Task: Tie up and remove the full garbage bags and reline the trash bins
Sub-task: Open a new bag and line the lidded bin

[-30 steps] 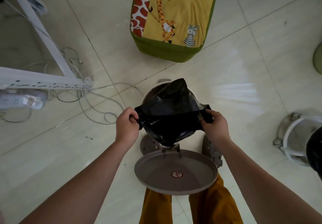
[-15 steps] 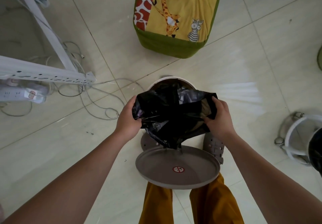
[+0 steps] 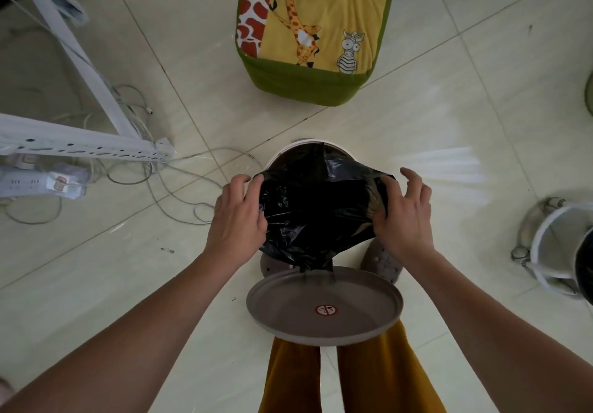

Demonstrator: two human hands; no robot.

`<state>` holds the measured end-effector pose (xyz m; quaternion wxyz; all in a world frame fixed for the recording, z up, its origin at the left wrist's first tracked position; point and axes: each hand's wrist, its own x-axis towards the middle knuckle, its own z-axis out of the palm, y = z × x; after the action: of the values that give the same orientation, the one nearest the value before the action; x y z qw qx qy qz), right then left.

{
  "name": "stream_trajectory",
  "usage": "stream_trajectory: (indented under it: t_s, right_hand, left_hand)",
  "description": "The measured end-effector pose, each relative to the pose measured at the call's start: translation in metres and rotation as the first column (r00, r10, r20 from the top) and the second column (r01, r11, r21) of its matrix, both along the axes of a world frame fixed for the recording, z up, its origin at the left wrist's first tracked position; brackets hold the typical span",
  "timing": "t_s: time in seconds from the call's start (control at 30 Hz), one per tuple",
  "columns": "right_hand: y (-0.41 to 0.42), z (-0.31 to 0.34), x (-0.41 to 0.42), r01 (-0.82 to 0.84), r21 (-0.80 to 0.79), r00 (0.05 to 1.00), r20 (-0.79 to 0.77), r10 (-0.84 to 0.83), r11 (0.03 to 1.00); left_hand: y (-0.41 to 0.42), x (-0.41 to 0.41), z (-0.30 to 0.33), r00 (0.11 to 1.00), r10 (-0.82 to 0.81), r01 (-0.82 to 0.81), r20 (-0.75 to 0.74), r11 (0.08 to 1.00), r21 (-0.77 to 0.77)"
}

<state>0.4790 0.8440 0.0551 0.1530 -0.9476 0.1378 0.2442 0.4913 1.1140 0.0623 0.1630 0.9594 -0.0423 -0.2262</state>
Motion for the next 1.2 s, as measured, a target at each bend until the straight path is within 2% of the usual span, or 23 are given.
stream_trajectory:
  t_s: [0.07, 0.1, 0.2, 0.27, 0.33, 0.43, 0.63, 0.9, 1.1, 1.2]
  right_hand:
    - [0.005, 0.002, 0.001, -0.068, 0.047, 0.995, 0.082, 0.064, 0.997]
    - [0.007, 0.002, 0.001, -0.108, 0.083, 0.99, 0.103, 0.099, 0.991]
    - [0.012, -0.004, 0.007, -0.211, 0.23, 0.977, 0.075, 0.198, 0.95]
    - [0.014, -0.011, 0.013, -0.287, 0.276, 0.957, 0.033, 0.289, 0.917]
    - [0.014, -0.019, 0.019, -0.344, 0.246, 0.937, 0.035, 0.347, 0.906]
    - [0.008, -0.03, 0.027, -0.349, 0.185, 0.937, 0.045, 0.347, 0.919]
    - [-0.001, -0.043, 0.043, -0.353, 0.235, 0.928, -0.033, 0.371, 0.906]
    - [-0.006, -0.062, 0.064, -0.348, 0.307, 0.916, -0.088, 0.391, 0.886]
    - [-0.009, -0.076, 0.064, -0.27, 0.38, 0.93, -0.134, 0.342, 0.885]
    - [-0.01, -0.081, 0.061, -0.2, 0.421, 0.946, -0.151, 0.286, 0.885]
  left_hand:
    - [-0.008, 0.003, 0.004, 0.992, -0.105, 0.11, 0.063, 0.992, -0.069]
    - [-0.013, 0.005, 0.004, 0.986, -0.16, 0.164, 0.047, 0.981, -0.099]
    - [-0.026, 0.01, -0.004, 0.953, -0.279, 0.259, -0.118, 0.953, -0.157]
    - [-0.031, 0.012, -0.016, 0.928, -0.313, 0.296, -0.201, 0.949, -0.11]
    - [-0.035, 0.013, -0.028, 0.93, -0.293, 0.288, -0.223, 0.956, -0.055]
    - [-0.034, 0.016, -0.04, 0.953, -0.254, 0.26, -0.164, 0.966, 0.017]
    - [-0.028, 0.025, -0.044, 0.975, -0.215, 0.219, -0.051, 0.973, 0.068]
    - [-0.031, 0.048, -0.065, 0.981, -0.078, 0.078, -0.176, 0.997, -0.006]
    - [-0.034, 0.054, -0.081, 0.975, 0.003, -0.018, -0.222, 0.997, -0.069]
    - [-0.031, 0.055, -0.087, 0.954, 0.058, -0.096, -0.296, 0.989, -0.116]
